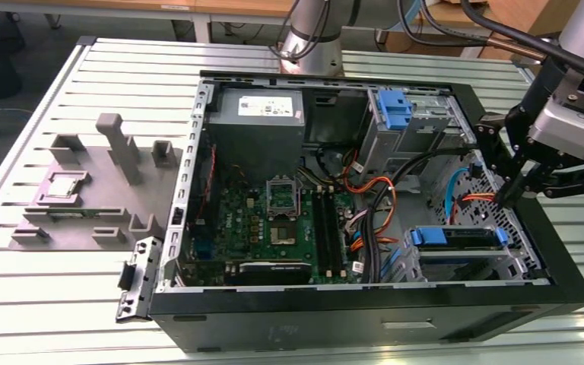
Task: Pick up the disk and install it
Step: 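Insert the first disk wire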
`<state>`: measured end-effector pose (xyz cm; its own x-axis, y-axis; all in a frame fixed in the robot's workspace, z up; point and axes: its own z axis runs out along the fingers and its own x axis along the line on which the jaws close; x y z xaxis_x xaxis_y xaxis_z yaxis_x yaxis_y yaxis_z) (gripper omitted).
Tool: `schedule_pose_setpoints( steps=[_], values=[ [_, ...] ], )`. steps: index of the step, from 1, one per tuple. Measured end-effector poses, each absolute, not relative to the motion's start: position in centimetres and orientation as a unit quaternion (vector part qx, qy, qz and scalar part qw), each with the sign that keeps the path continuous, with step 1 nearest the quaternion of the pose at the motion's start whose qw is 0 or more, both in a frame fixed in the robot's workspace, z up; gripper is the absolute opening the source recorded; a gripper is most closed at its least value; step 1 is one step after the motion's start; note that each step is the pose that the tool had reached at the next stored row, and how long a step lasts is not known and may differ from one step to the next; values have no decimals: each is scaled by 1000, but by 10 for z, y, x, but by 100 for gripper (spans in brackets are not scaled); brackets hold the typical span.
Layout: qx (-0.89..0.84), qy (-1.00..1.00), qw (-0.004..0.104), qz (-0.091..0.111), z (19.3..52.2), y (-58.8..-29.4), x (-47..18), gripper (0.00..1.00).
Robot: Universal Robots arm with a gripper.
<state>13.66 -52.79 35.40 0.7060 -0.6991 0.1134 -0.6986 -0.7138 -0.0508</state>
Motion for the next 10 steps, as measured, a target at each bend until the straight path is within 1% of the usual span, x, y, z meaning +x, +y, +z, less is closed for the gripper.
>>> schedule_pose_setpoints(
  steps=[10],
  values=[
    [-922, 381, 2, -62, 354, -528, 135, 17]
  ],
)
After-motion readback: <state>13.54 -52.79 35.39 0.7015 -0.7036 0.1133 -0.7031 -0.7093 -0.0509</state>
